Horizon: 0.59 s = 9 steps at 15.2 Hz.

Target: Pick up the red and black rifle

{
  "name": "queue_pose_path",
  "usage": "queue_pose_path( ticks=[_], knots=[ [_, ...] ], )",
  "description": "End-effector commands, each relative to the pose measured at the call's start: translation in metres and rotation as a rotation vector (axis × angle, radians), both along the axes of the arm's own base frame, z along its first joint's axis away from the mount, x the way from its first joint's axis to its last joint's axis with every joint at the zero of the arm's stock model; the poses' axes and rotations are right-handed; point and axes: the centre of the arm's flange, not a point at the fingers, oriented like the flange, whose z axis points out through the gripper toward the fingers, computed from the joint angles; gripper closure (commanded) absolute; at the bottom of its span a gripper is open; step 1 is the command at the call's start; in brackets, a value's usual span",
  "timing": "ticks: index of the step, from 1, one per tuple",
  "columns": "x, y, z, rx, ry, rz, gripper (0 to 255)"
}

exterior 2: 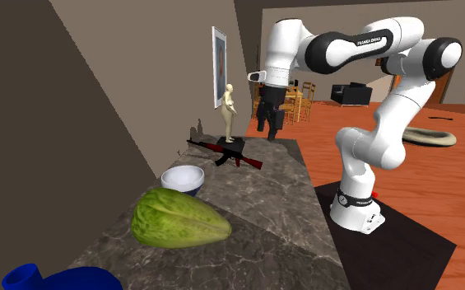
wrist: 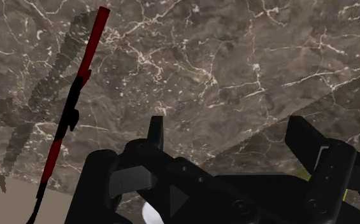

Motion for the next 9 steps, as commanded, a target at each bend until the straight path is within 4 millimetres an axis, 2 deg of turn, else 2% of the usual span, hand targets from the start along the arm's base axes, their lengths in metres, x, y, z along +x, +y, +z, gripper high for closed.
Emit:
queue_pose_path(
  ticks=[1,9],
  knots=[
    [0.007,-0.020,-0.013,0.001,-0.016,-0.046,0],
    [0.038,-0.105,-0.059,0.010,-0.073,-0.224,0]
  ],
)
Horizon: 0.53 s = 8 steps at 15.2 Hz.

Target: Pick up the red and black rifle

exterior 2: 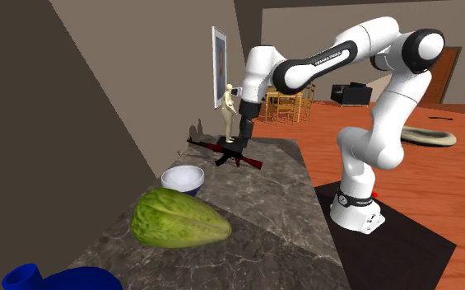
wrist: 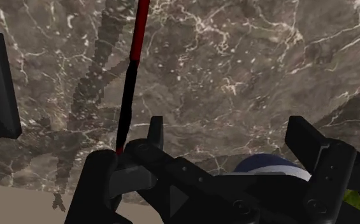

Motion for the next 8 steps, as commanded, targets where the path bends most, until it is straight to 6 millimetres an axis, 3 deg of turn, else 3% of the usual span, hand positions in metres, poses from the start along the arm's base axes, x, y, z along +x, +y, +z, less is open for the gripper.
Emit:
queue_pose_path(
  ticks=[1,8],
  knots=[
    [0.008,-0.022,-0.008,0.001,-0.016,-0.046,0],
    [0.023,-0.100,-0.048,0.008,-0.066,-0.202,0]
  ],
)
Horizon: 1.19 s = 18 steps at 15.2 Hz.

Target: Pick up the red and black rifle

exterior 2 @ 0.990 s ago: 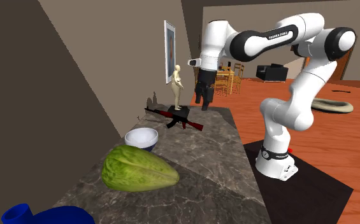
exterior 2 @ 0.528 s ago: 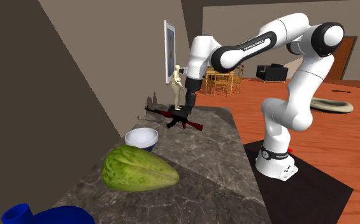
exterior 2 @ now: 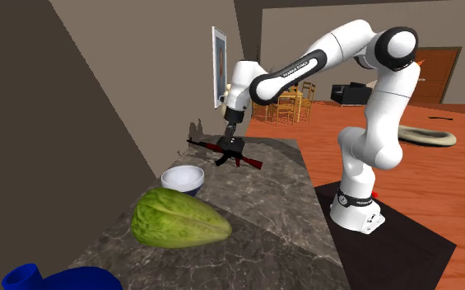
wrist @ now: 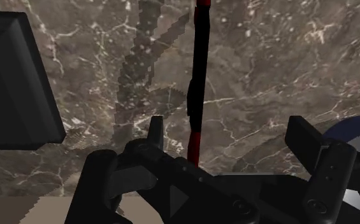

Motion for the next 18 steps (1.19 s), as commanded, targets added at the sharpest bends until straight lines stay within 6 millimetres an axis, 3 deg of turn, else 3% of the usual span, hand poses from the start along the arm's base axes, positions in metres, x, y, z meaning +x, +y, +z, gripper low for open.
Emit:
queue_pose_path(
  ticks=[1,10,11,18],
  knots=[
    [0.000,-0.018,-0.011,0.000,-0.011,-0.034,0],
    [0.000,-0.018,-0.051,0.000,-0.011,-0.034,0],
    [0.000,-0.018,-0.051,0.000,-0.011,-0.034,255],
    [0.000,-0.018,-0.051,0.000,-0.011,-0.035,255]
  ],
)
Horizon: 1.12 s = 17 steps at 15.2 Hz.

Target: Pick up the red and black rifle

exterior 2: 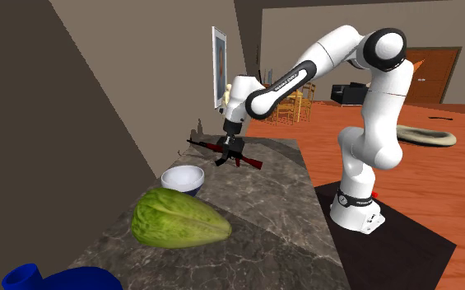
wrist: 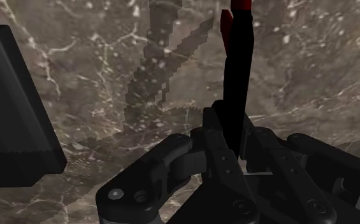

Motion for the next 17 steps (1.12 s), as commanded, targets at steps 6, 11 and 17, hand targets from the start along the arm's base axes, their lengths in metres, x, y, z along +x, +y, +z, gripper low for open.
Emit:
queue_pose_path(
  ticks=[6,11,17],
  knots=[
    [0.001,0.001,0.021,0.000,0.001,0.001,255],
    [0.001,0.001,0.047,0.000,0.001,0.001,255],
    [0.001,0.001,0.079,0.000,0.001,0.001,255]
  ],
)
